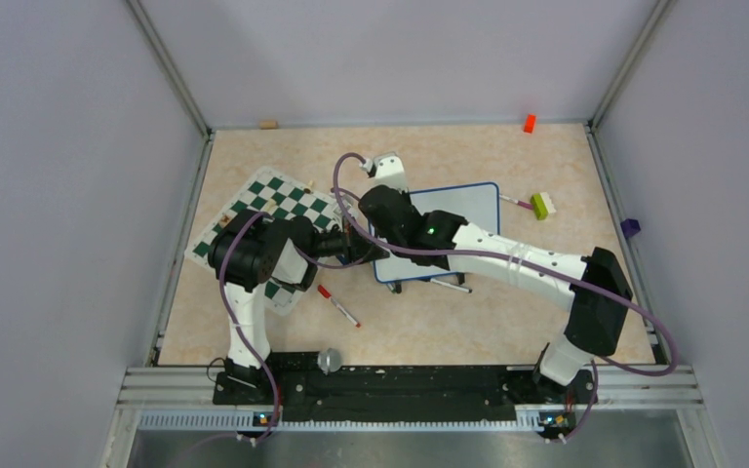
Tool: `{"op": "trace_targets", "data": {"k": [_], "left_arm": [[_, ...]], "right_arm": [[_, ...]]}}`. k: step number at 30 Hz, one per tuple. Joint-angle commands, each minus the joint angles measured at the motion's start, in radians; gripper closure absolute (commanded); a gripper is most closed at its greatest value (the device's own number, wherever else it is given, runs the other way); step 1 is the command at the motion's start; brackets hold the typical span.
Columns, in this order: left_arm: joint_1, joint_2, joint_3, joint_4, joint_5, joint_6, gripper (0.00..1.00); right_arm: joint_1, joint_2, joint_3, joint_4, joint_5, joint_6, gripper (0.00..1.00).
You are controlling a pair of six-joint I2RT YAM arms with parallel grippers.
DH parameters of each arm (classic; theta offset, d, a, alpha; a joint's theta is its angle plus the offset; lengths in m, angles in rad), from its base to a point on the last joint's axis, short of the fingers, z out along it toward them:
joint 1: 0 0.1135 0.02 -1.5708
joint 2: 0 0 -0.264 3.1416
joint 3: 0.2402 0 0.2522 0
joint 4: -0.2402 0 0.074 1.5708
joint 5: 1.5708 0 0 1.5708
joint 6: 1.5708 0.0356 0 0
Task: Write a sentence on the whiteboard
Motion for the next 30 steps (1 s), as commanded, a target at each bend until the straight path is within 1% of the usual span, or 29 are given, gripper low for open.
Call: {"op": "trace_targets", "data": {"k": [1, 6, 12, 17, 30], "left_arm": [[-0.005, 0.008, 0.007, 0.100, 0.047, 0.073, 1.00], [-0.005, 0.009, 0.006, 0.100, 0.047, 0.075, 1.00], [-0.005, 0.010, 0.007, 0.100, 0.048, 0.077, 1.00], [-0.005, 0.009, 0.007, 0.100, 0.049, 0.078, 1.00], [-0.005, 0.007, 0.006, 0.100, 0.050, 0.078, 1.00]], "right_arm": [[0.004, 0.008, 0.039, -0.050, 0.082, 0.021, 1.00], [0.004, 0.000, 0.035, -0.055, 0.090, 0.024, 1.00], [0.005, 0.001, 0.033, -0.013, 0.009, -0.008, 1.00], [0.005, 0.007, 0.043, 0.008, -0.024, -0.022, 1.00], [0.004, 0.006, 0.060, 0.007, -0.010, -0.028, 1.00]]}}
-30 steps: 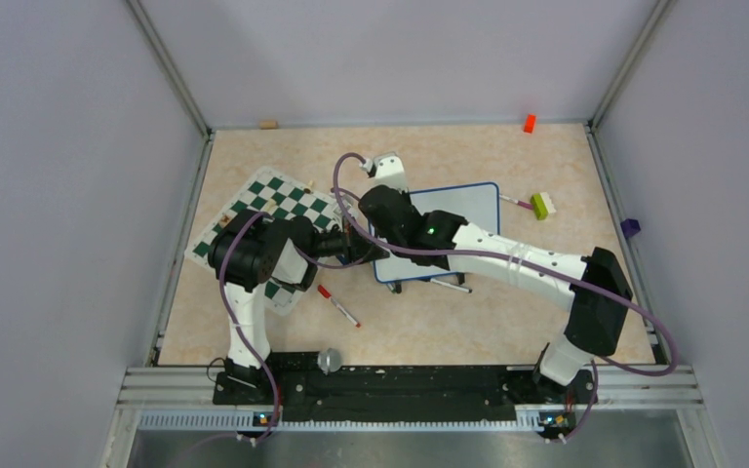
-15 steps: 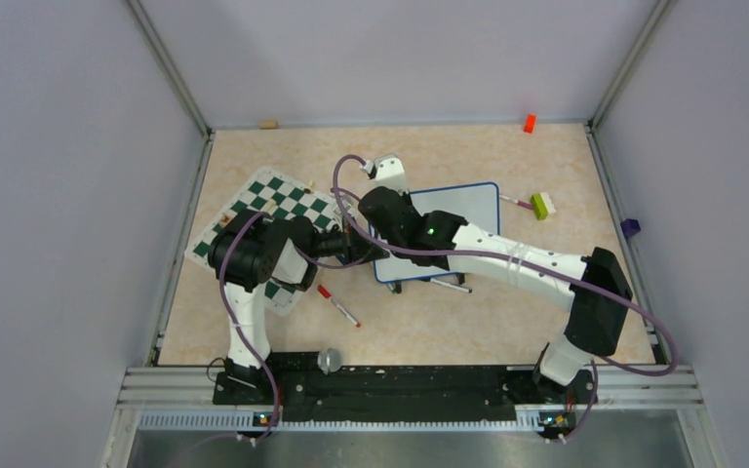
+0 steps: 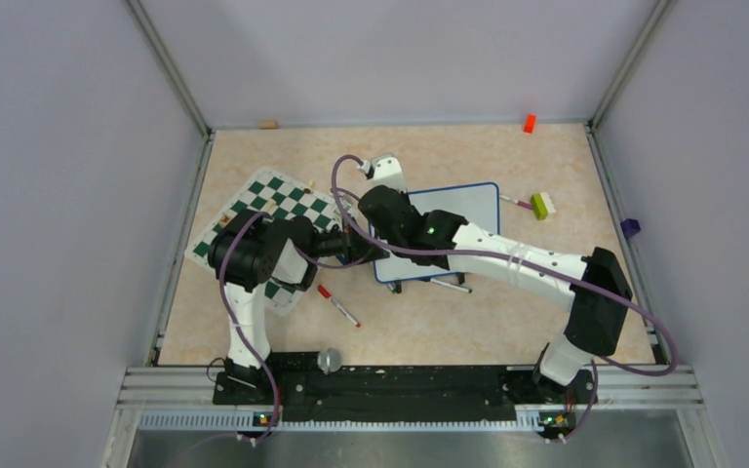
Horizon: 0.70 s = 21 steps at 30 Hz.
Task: Write a sentence on the whiteboard
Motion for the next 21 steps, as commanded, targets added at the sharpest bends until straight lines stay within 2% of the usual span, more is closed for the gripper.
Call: {"op": "trace_targets", "data": {"k": [1, 10, 21], "left_arm": [[-0.005, 0.006, 0.007, 0.100, 0.049, 0.078, 1.00], [-0.005, 0.006, 0.007, 0.101, 0.048, 0.077, 1.00], [-0.005, 0.003, 0.007, 0.101, 0.050, 0.076, 1.00]], "right_arm": [[0.003, 0.009, 0.056, 0.035, 0.007, -0.008, 1.00], [0.003, 0.038, 0.068, 0.003, 0.027, -0.001, 1.00], [0.005, -0.001, -0.011, -0.013, -0.011, 0.041, 1.00]]}}
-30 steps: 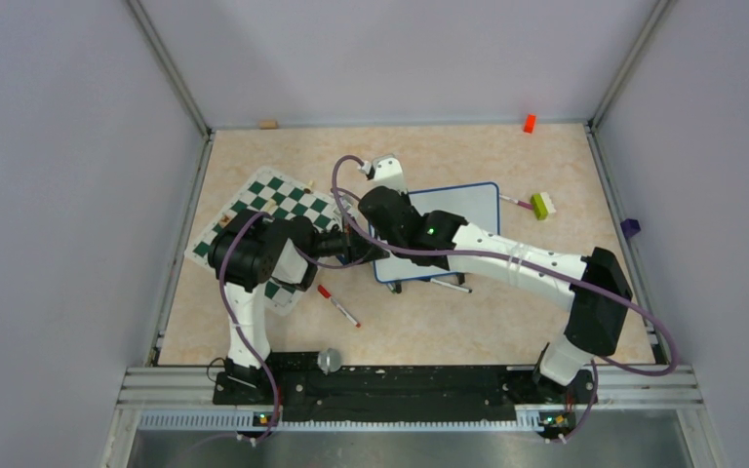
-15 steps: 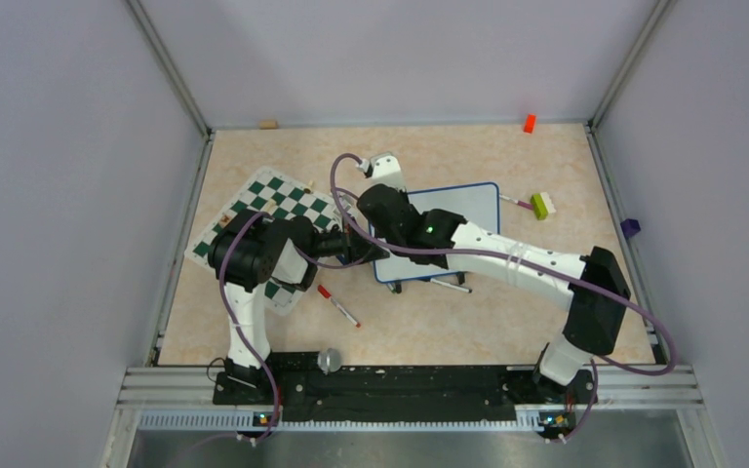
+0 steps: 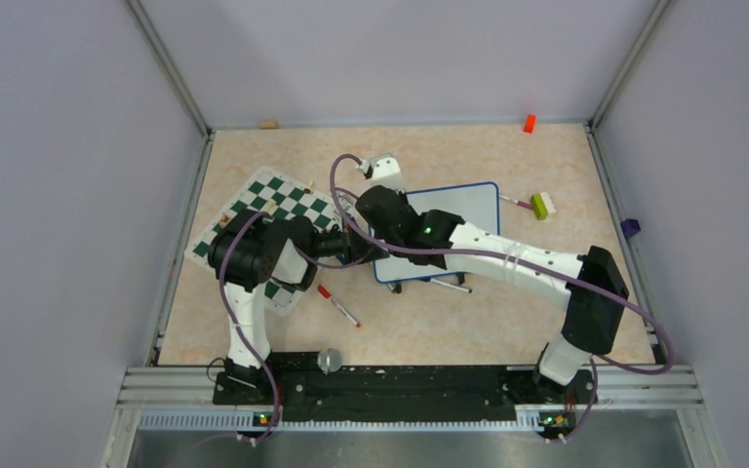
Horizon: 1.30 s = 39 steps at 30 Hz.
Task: Write a sentence on the whiteboard
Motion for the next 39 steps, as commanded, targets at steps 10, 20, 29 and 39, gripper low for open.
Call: {"op": "trace_targets", "data": {"k": [10, 20, 29, 39], "left_arm": [[-0.007, 0.001, 0.005, 0.105, 0.052, 0.080, 1.00], [-0.006, 0.003, 0.005, 0.106, 0.053, 0.084, 1.00], [-0.007, 0.004, 0.005, 0.106, 0.053, 0.085, 1.00], [-0.007, 0.005, 0.005, 0.106, 0.051, 0.085, 1.00]], "right_arm": [[0.025, -0.038, -0.108, -0.023, -0.033, 0.070, 1.00], [0.028, -0.027, -0.098, 0.044, -0.067, 0.057, 1.00], [0.027, -0.009, -0.052, 0.069, -0.032, 0.037, 1.00], [-0.004, -0.201, -0.184, 0.181, -0.161, 0.052, 1.00]]}}
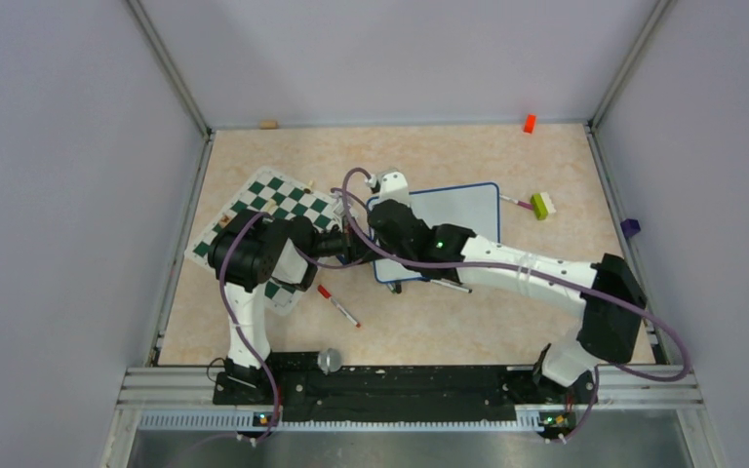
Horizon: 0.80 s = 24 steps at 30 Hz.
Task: Write a sentence on the whiteboard
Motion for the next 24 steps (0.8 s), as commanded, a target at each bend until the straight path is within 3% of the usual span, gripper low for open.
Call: {"op": "trace_targets", "data": {"k": [1, 7, 14, 24], "left_arm": [[-0.008, 0.004, 0.005, 0.101, 0.045, 0.079, 1.00], [-0.008, 0.004, 0.005, 0.101, 0.046, 0.079, 1.00], [-0.008, 0.004, 0.005, 0.101, 0.046, 0.079, 1.00], [-0.007, 0.014, 0.013, 0.101, 0.053, 0.070, 1.00]], "right_arm": [[-0.036, -0.173, -0.072, 0.130, -0.098, 0.009, 1.00], [-0.066, -0.255, -0.113, 0.099, -0.083, 0.006, 1.00], [-0.065, -0.189, -0.045, -0.007, -0.034, 0.001, 1.00], [-0.052, -0.097, 0.013, -0.029, 0.011, -0.009, 1.00]]}}
